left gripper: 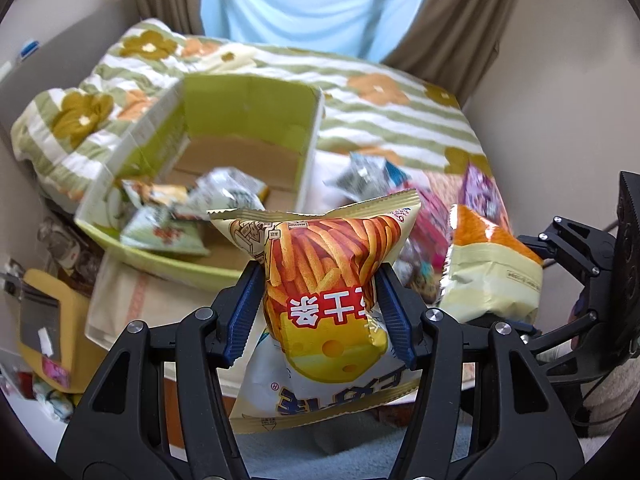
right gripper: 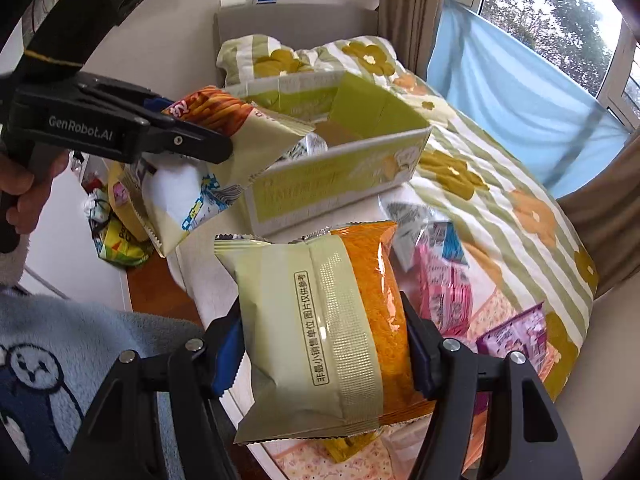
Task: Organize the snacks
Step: 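Carry the fries-print bag into the green box and open the left tool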
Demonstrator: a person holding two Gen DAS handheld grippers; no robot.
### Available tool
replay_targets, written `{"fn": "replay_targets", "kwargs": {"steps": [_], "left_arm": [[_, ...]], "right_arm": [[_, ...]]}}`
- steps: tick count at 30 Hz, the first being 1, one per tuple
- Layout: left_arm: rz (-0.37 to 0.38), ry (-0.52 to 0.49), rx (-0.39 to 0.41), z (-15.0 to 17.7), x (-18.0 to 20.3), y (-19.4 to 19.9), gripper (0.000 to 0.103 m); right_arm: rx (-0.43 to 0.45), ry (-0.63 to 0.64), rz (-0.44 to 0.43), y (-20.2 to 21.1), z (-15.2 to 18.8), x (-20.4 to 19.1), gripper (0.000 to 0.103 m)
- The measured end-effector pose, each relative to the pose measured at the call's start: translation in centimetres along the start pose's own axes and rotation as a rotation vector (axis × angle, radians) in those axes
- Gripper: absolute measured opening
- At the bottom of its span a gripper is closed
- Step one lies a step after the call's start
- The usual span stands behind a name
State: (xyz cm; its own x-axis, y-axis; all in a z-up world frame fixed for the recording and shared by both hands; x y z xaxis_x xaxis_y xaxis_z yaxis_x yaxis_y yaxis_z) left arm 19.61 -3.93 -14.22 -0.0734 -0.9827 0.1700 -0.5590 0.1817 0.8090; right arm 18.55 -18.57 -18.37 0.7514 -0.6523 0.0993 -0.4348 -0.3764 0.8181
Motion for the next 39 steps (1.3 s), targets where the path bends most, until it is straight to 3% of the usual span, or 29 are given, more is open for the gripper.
{"fn": "replay_targets", "kwargs": {"steps": [8,18,24,30,32,33,34,35,36,39], "left_arm": [[-0.044,-0.004,0.061,-5.3,-6.2,0.4,0.054],[-0.032,-0.075,-0.004,-13.6,-15.6,-4.6,0.054],[0.026,-0.146,-0.081,-16.9,-18.4,-9.6,0.054],[0.072,-0.22,-0.145,-18.7,-19.2,-14.5,0.054],[0.093,-0.236,-0.152,-18.9,-18.9,-15.6,0.058],[0.087,-0.249,-0.159,-19.1,-18.8,-16.3,0.068],[0.08,-0.26,-0.163,-19.1,-18.7,-16.6,0.087],[0.074,-0.27,-0.164,-19.1,-18.6,-16.9,0.094],[0.07,-0.28,-0.153,-19.0,-18.6,-17.0,0.099],[0.083,-0.262,-0.152,-18.4,-19.0,-16.7,0.099]], "right_arm": [[0.064,-0.074,0.099,-0.8,-8.0,1.1,0.063],[0.064,-0.282,0.147,-7.7,-18.4,2.6,0.063],[0.012,-0.458,0.198,-12.0,-21.8,4.1,0.063],[-0.027,-0.626,0.257,-14.6,-22.4,5.6,0.063],[-0.039,-0.677,0.27,-15.3,-22.5,6.0,0.063],[-0.045,-0.694,0.275,-15.6,-22.4,6.1,0.063],[-0.051,-0.709,0.275,-15.8,-22.4,6.2,0.063],[-0.056,-0.723,0.275,-16.2,-22.6,6.4,0.063],[-0.061,-0.734,0.278,-16.4,-22.6,6.5,0.063],[-0.073,-0.744,0.305,-17.1,-22.9,6.8,0.063]]}}
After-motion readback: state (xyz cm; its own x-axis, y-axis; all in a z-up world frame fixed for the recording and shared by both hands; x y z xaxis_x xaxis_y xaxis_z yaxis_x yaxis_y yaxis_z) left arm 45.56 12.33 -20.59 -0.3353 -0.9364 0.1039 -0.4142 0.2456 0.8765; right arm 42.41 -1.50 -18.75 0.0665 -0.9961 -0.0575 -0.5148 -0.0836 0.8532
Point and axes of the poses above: each gripper's, at about its wrist camera, not at the fingertips, and y roughly against the way its jaws point, x to its right, z to its underside, the point moved 2 cm from there along -y, roughly the way its jaws point, and after that the axes turned 1 degree about -y, right-handed, at the moved point
